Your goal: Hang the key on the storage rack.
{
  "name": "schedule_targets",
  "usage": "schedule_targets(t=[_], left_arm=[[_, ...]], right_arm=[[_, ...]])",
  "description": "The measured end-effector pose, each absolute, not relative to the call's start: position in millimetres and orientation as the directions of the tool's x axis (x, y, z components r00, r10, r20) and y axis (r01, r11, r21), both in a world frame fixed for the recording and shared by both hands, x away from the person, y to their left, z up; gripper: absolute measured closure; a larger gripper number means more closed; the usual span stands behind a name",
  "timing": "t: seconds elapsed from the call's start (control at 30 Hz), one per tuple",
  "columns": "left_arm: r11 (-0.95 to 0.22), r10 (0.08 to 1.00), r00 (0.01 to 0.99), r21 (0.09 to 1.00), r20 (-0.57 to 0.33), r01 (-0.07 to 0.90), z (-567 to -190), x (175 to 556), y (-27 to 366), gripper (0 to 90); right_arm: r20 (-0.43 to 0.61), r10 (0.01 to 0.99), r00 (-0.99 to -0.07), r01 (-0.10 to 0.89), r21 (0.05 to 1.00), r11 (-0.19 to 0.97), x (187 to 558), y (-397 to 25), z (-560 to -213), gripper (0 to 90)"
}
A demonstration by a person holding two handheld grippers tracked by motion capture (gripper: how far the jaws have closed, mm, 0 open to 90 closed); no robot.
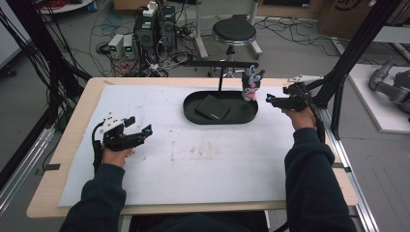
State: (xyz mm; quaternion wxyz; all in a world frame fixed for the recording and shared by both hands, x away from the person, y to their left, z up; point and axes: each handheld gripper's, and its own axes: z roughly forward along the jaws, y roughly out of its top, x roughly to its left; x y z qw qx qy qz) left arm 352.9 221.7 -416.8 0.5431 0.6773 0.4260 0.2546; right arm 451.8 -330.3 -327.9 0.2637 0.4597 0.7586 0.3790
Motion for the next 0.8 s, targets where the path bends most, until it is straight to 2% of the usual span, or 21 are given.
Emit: schedule_targets(t=[0.17,0.43,0.63,0.8], left_arm=[[-0.029,0.852,0.508,0.957,-0.127,0.289,-415.2,352.5,222.5,21.5],[-0.033,0.843,0.523,0.959,-0.125,0.282,-412.1,353.5,219.4,19.7],[-0.043,0.846,0.521,0.960,-0.112,0.275,-410.9,353.4,217.0,19.7],[-0.048,0.846,0.523,0.961,-0.106,0.272,-411.2,353.9,215.0,19.8]], right_arm=[[-0.064,0.870,-0.490,0.458,0.830,0.319,427.3,-333.2,-330.1,21.4],[0.008,0.846,-0.533,0.471,0.833,0.289,380.1,-339.2,-373.3,21.0],[-0.031,0.846,-0.532,0.446,0.839,0.311,360.6,-337.8,-396.8,21.0],[-0.050,0.849,-0.525,0.433,0.844,0.318,355.4,-339.2,-395.6,21.0]])
